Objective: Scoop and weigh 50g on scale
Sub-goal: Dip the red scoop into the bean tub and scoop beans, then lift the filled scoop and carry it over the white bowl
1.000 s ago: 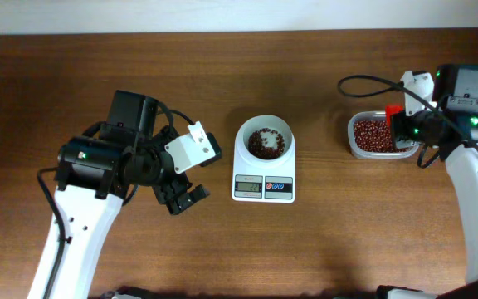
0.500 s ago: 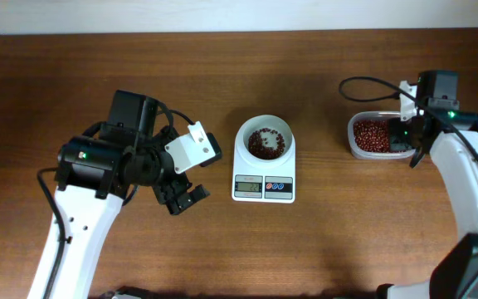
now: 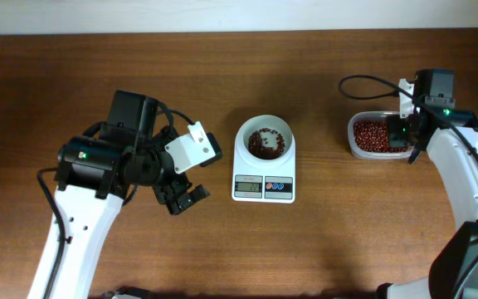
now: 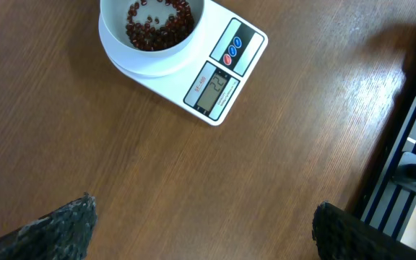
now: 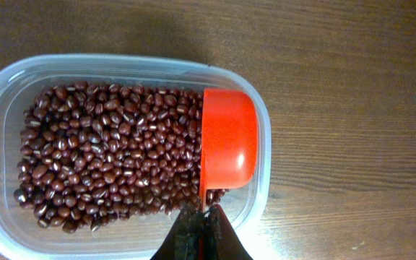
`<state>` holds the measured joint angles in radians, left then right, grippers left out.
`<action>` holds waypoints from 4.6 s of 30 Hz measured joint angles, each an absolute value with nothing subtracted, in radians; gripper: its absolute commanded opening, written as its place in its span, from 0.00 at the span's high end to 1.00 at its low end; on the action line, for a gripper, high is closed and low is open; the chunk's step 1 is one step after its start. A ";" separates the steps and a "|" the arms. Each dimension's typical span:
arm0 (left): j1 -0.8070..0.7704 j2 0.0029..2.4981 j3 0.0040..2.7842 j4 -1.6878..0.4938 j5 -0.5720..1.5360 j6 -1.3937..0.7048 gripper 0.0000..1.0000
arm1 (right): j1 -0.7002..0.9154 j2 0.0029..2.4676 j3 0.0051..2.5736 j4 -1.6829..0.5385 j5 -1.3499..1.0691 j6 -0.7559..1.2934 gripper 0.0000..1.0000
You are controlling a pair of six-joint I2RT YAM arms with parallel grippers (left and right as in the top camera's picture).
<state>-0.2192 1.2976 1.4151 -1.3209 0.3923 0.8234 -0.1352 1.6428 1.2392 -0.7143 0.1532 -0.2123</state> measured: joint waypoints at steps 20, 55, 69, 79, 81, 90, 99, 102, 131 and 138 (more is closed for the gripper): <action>-0.219 1.298 1.415 -1.320 0.392 0.823 0.01 | -0.138 1.699 1.239 -0.702 -0.106 -0.205 0.96; -0.219 1.298 1.415 -1.320 0.392 0.823 0.01 | -0.578 1.699 1.238 -0.794 -0.769 -0.111 0.96; -0.219 1.298 1.415 -1.321 0.392 0.823 0.01 | -0.672 1.699 1.238 -0.866 -0.962 -0.112 0.96; -0.219 1.298 1.415 -1.321 0.392 0.823 0.01 | -0.623 1.699 1.238 -0.886 -1.171 -0.112 0.96; -0.219 1.298 1.415 -1.321 0.392 0.823 0.01 | -0.582 1.699 1.238 -0.887 -1.180 -0.112 0.96; -0.219 1.298 1.415 -1.320 0.392 0.823 0.01 | -0.368 1.699 1.238 -0.886 -1.195 -0.112 0.96; -0.219 1.298 1.415 -1.321 0.392 0.823 0.01 | -0.119 1.699 1.238 -0.794 -1.195 -0.112 0.96; -0.219 1.298 1.415 -1.321 0.392 0.823 0.01 | -0.063 1.699 1.238 -0.769 -1.195 -0.112 0.96; -0.219 1.298 1.415 -1.320 0.392 0.823 0.01 | 0.046 1.699 1.238 -0.669 -1.008 -0.231 0.96; -0.219 1.298 1.415 -1.320 0.392 0.823 0.01 | 0.046 1.699 1.238 -0.657 -0.991 -0.205 0.96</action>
